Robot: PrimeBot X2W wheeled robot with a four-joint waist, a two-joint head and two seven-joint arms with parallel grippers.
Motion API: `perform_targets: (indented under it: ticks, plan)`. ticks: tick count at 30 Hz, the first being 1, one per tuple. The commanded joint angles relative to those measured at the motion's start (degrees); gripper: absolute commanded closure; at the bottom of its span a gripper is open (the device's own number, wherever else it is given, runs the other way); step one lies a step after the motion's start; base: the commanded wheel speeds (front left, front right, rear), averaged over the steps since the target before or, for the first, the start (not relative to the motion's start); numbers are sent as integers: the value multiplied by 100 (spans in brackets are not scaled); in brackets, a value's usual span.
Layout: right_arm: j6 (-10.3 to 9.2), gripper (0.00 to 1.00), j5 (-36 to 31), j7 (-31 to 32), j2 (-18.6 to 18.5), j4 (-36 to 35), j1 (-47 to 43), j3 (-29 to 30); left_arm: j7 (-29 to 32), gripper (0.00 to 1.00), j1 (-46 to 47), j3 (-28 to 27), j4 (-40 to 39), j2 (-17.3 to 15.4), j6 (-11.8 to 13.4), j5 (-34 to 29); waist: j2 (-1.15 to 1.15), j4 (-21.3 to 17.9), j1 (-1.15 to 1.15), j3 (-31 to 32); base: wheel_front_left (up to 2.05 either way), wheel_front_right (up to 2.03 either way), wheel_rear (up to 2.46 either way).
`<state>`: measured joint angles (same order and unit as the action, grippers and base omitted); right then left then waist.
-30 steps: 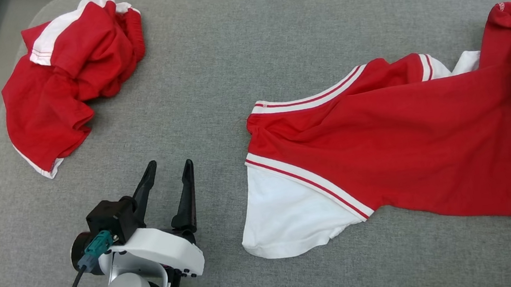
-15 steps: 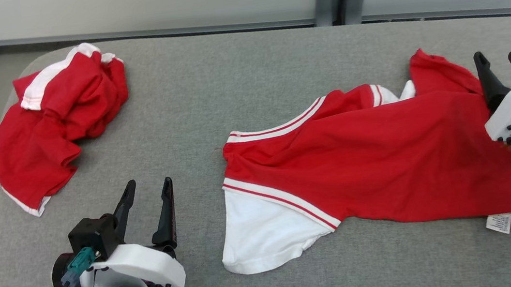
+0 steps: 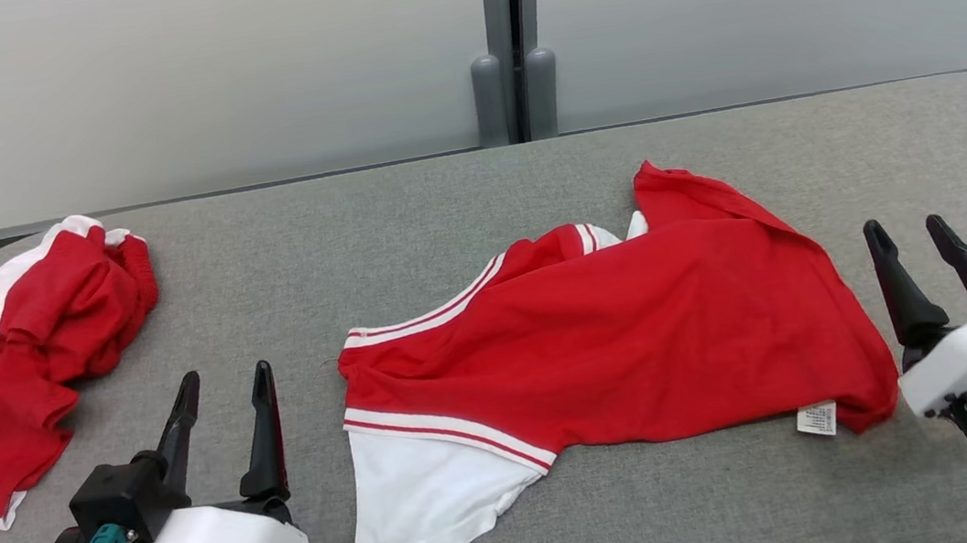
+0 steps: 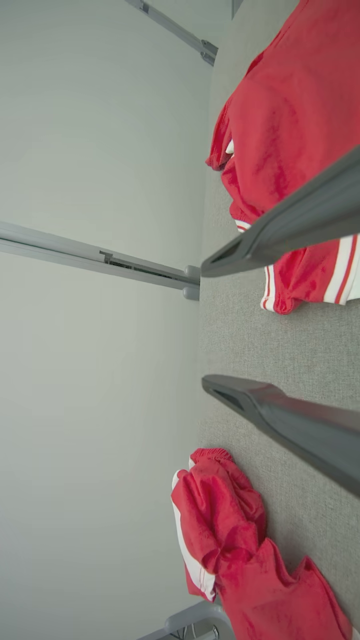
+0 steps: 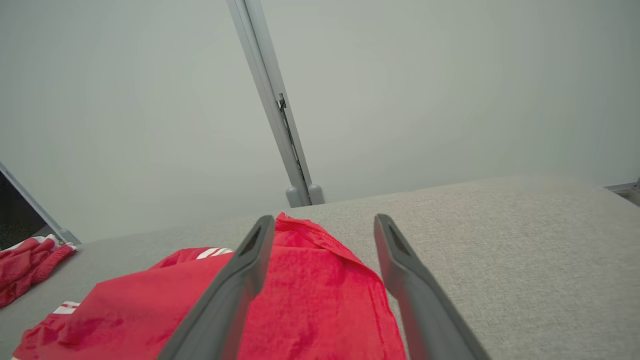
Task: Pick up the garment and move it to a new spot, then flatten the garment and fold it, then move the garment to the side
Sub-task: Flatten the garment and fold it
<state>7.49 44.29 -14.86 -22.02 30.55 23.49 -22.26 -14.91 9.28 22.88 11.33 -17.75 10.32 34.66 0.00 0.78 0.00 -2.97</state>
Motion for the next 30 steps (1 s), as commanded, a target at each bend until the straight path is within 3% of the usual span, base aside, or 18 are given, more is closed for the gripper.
perform_targets:
  ticks: [1, 13, 22, 30]
  plan:
    - [1, 0, -86, -41, -2, -86, -103, 54, -35, 0, -44, -54, -45, -18, 31, -48, 0, -64, 0, 62, 0, 0, 0]
    - [1, 0, -1650, -39, 665, -2102, -2047, 1327, -34, 0, -642, -820, -421, 349, -244, -687, 0, -70, 0, 249, 0, 0, 0]
    - [1, 0, -2364, -40, 1096, -2446, -2596, 1887, -34, 0, -904, -1181, -302, 637, -547, -1149, 0, -78, 0, 294, 0, 0, 0]
    - [1, 0, -2655, -40, 1220, -2532, -2519, 2017, -34, 0, -865, -1352, -183, 857, -768, -1456, 0, -44, 0, 307, 0, 0, 0]
